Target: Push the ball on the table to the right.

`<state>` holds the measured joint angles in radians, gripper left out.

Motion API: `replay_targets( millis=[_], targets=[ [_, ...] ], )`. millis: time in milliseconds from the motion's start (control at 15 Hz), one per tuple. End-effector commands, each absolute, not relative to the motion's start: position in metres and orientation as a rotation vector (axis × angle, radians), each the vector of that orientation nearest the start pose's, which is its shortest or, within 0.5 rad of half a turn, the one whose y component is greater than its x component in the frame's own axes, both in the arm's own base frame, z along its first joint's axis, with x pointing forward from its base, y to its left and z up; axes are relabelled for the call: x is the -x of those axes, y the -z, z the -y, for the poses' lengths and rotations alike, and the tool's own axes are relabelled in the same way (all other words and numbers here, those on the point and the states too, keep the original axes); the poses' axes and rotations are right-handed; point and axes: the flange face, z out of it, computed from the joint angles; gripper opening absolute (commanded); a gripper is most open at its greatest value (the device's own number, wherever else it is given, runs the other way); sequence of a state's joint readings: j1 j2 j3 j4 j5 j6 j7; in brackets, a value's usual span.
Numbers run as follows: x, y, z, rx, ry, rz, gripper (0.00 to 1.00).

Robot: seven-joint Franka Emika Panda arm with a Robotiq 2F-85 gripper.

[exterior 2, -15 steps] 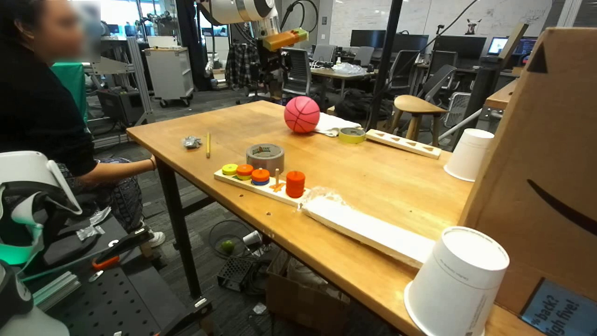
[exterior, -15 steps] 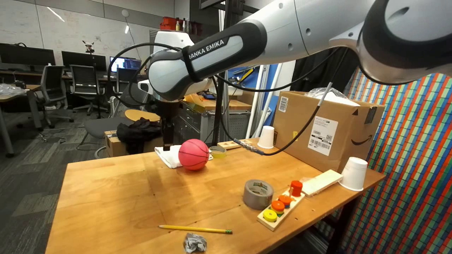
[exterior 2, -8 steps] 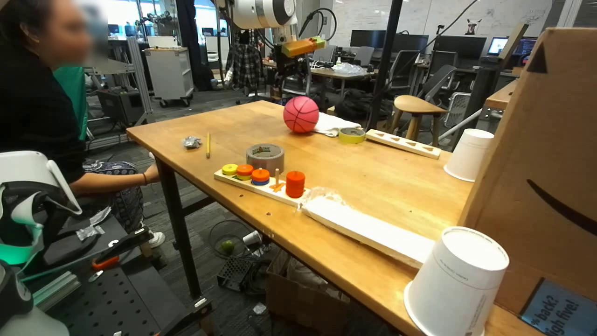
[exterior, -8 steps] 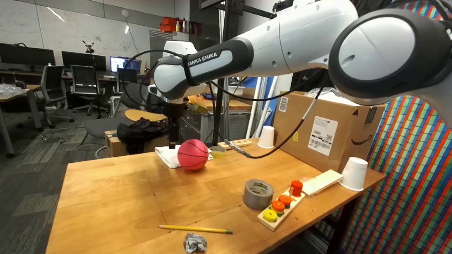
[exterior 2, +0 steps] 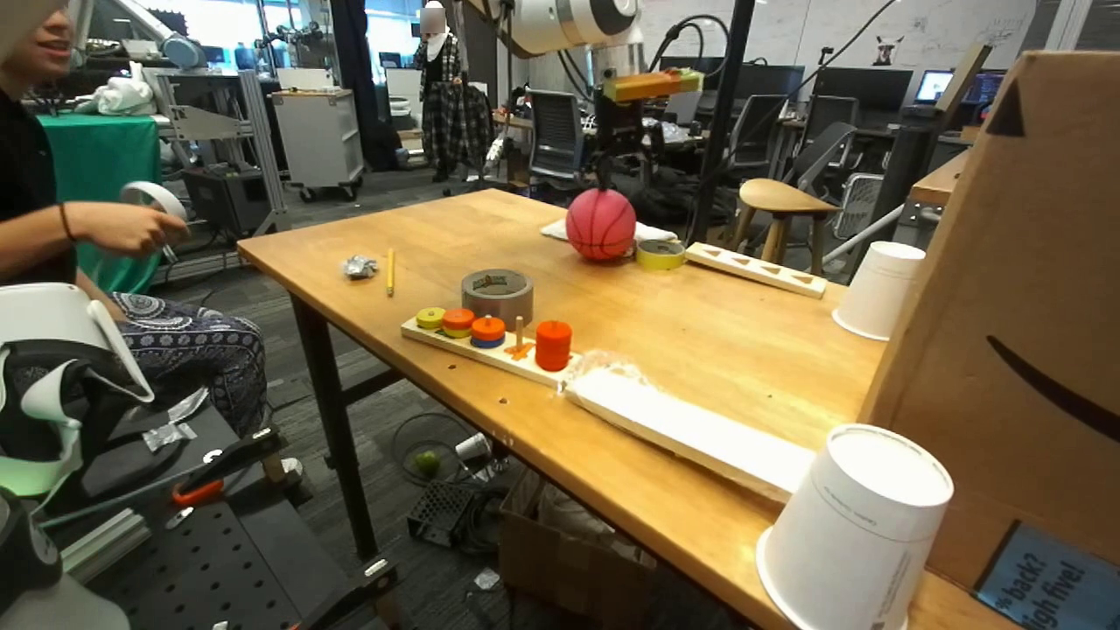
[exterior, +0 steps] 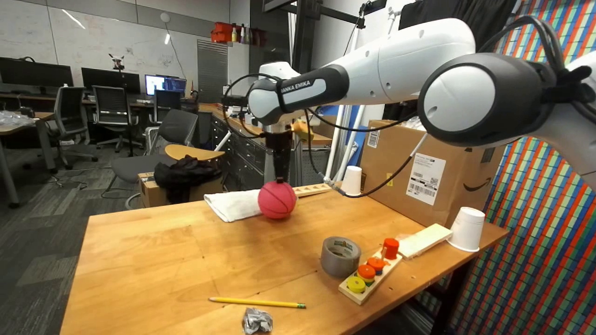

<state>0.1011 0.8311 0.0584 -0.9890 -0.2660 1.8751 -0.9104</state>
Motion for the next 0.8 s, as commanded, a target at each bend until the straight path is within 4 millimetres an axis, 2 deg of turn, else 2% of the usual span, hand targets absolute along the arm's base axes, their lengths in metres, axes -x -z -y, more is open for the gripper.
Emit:
replay_targets(
  millis=[0, 200, 333, 400, 533, 733],
  targets=[
    [-0.76, -0.431, -0.008, 3.061, -0.07, 1.806, 1.0],
    [-0.742, -0.477, 0.054, 3.282, -0.016, 1.718, 1.0],
    [-0.725, -0.502, 0.083, 3.41, 0.049, 1.652, 1.0],
    [-0.715, -0.509, 0.089, 3.438, 0.065, 1.621, 1.0],
    [-0.697, -0.516, 0.09, 3.437, 0.083, 1.581, 1.0],
    [-0.667, -0.513, 0.063, 3.317, 0.107, 1.58, 1.0]
  ],
)
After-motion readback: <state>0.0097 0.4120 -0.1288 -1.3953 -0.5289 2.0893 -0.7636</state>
